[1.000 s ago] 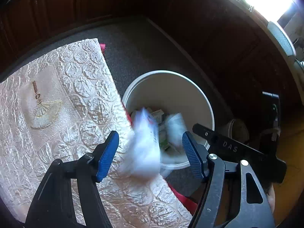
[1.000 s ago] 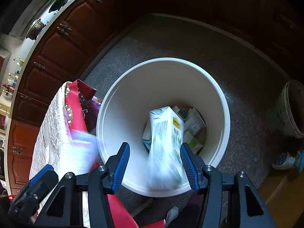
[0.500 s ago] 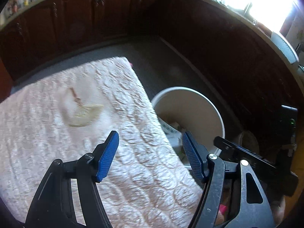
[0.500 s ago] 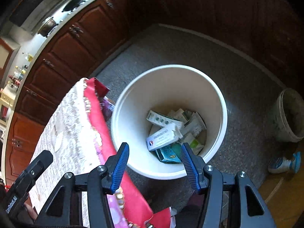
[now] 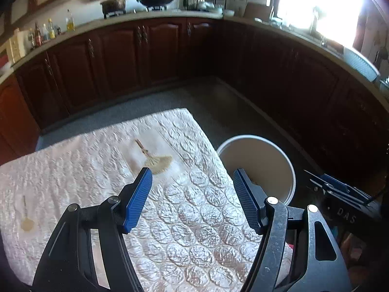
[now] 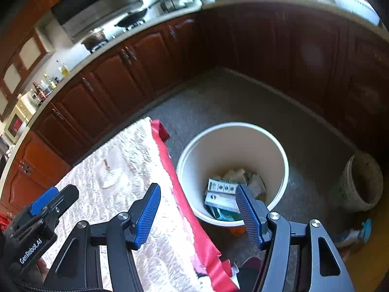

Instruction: Collect trash

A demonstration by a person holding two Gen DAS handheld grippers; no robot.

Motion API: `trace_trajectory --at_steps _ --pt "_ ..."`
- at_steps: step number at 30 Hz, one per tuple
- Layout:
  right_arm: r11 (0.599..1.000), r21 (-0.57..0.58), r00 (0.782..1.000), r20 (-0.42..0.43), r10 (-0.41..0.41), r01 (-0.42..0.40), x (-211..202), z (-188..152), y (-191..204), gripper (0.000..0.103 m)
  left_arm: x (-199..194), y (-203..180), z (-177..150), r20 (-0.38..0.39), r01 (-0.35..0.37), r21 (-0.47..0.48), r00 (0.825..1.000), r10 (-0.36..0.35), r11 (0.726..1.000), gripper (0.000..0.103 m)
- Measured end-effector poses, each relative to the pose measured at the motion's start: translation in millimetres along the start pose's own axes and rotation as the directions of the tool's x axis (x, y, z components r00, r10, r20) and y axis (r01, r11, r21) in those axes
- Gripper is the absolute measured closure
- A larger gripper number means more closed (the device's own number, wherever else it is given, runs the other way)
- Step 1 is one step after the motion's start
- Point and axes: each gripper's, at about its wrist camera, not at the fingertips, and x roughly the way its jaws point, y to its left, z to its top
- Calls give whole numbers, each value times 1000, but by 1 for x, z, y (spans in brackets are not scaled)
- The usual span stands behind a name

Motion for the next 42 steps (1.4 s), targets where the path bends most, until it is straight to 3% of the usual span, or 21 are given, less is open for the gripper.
trace_trajectory --at_steps 3,7,20,29,42 --pt "1000 -24 999 43 -16 17 -19 -1 9 39 -22 5 1 49 0 -12 999 1 1000 35" --pt "999 -35 993 120 -10 14 -47 -4 16 27 -48 7 2 101 -4 -8 995 5 1000 35" --pt "995 -79 964 264 -39 62 -102 -7 36 22 -114 5 -2 236 -19 -19 971 23 1000 35" --pt "992 -95 953 298 -50 82 -110 -6 39 20 -117 2 -2 239 -20 -22 971 24 1000 35" --pt "991 -101 954 293 -59 92 -111 -9 40 20 -114 0 -2 238 -11 -14 971 15 1000 35"
